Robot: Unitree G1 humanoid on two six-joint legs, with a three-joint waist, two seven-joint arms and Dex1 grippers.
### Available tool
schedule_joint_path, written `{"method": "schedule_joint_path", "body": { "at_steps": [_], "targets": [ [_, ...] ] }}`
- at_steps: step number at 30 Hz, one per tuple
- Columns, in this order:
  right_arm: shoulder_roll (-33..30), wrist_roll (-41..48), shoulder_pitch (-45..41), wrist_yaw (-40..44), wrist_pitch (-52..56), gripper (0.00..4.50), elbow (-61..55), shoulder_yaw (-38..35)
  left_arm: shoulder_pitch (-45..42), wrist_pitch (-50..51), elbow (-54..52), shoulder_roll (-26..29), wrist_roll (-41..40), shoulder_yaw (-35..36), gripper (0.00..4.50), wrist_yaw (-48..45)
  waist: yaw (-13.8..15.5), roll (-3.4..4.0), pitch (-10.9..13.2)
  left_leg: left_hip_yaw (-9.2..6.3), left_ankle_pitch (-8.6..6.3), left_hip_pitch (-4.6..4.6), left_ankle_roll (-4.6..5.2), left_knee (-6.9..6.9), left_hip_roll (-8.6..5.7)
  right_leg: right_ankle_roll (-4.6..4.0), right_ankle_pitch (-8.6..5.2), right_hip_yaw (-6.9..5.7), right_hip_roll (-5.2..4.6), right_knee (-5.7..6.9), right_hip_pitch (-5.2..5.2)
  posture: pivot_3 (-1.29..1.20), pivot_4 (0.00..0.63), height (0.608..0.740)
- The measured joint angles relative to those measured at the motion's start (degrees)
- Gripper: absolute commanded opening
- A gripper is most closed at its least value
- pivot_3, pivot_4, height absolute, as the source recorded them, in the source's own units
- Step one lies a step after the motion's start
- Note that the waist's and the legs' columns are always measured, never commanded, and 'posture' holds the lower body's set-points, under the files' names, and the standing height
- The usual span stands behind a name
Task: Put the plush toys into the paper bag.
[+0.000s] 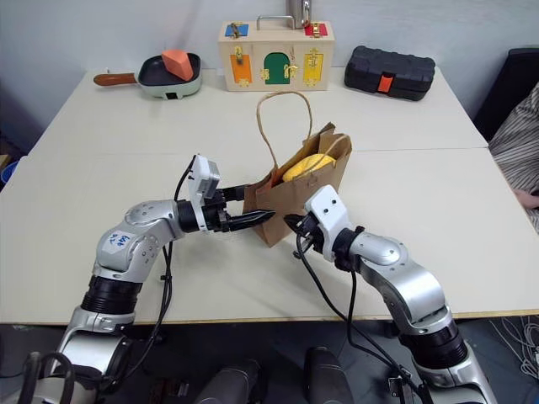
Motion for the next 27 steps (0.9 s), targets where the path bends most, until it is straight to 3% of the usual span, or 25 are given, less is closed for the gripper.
{"method": "schedule_joint_path", "body": {
  "at_steps": [8, 11, 14, 17, 21, 24, 27],
  "targets": [
    [-0.12, -0.34, 1.6, 0.68, 0.0, 0.0, -0.26, -1.34, -0.52, -1.38, 2.6, -1.31, 1.15, -0.16, 0.13, -0.39, 0.05, 0.0, 0.0, 0.0, 0.0, 0.0, 0.0, 0.01, 0.0, 0.0, 0.0, 0.0, 0.0, -0.01, 0.01, 0.0, 0.15, 0.74],
    [-1.83, 0.55, 4.02, 2.04, 0.02, 0.0, -2.85, -3.88, -1.08, -2.01, 4.37, -1.49, 1.03, -0.09, 0.06, -2.02, 0.21, 0.0, 0.0, -0.02, 0.0, -0.01, 0.0, 0.01, -0.01, 0.0, 0.0, -0.01, -0.01, -0.05, 0.01, 0.0, 0.15, 0.74],
    [-5.39, 5.3, 7.9, 4.65, 0.81, 0.0, -8.05, -11.52, -2.58, -2.09, 5.84, -0.63, -0.23, -0.03, 0.06, -7.18, 0.27, 0.0, 0.0, -0.05, 0.0, -0.03, 0.0, 0.0, -0.01, 0.0, 0.0, -0.04, -0.01, -0.1, 0.03, 0.0, 0.15, 0.74],
    [-11.28, 13.25, 13.73, 9.08, 2.97, 0.0, -13.59, -23.25, -4.27, -2.38, 6.77, 1.84, -1.6, -0.19, 0.06, -14.54, 0.26, 0.0, 0.0, -0.09, 0.0, -0.02, 0.0, -0.02, 0.01, 0.0, 0.0, -0.08, -0.01, -0.17, 0.07, 0.0, 0.15, 0.74],
    [-21.16, 28.32, 24.84, 20.08, 6.71, 0.0, -18.62, -44.82, -9.11, -4.04, 10.57, 5.22, -2.12, -2.67, 0.06, -27.52, 0.48, 0.01, 0.01, -0.19, -0.01, 0.07, 0.03, -0.02, 0.03, 0.0, 0.0, -0.19, -0.02, -0.32, 0.33, 0.0, 0.15, 0.74],
    [-26.6, 37.35, 32.9, 28.6, 10.25, 0.0, -19.54, -61.07, -13.63, -8.02, 16.19, 4.82, -1.05, -4.92, 0.06, -35.09, 0.71, -0.01, 0.02, -0.2, -0.03, 0.13, 0.05, 0.0, 0.03, 0.01, 0.01, -0.19, -0.04, -0.38, 0.44, 0.0, 0.15, 0.74],
    [-28.06, 41.01, 36.92, 32.35, 11.87, 0.0, -18.47, -70.62, -17.6, -13.28, 23.78, 2.77, 1.07, -6.03, 0.06, -36.68, 0.91, -0.09, 0.04, -0.17, -0.04, 0.14, 0.07, 0.0, 0.03, 0.03, 0.02, -0.16, -0.04, -0.36, 0.45, 0.0, 0.15, 0.74]
  ]
}}
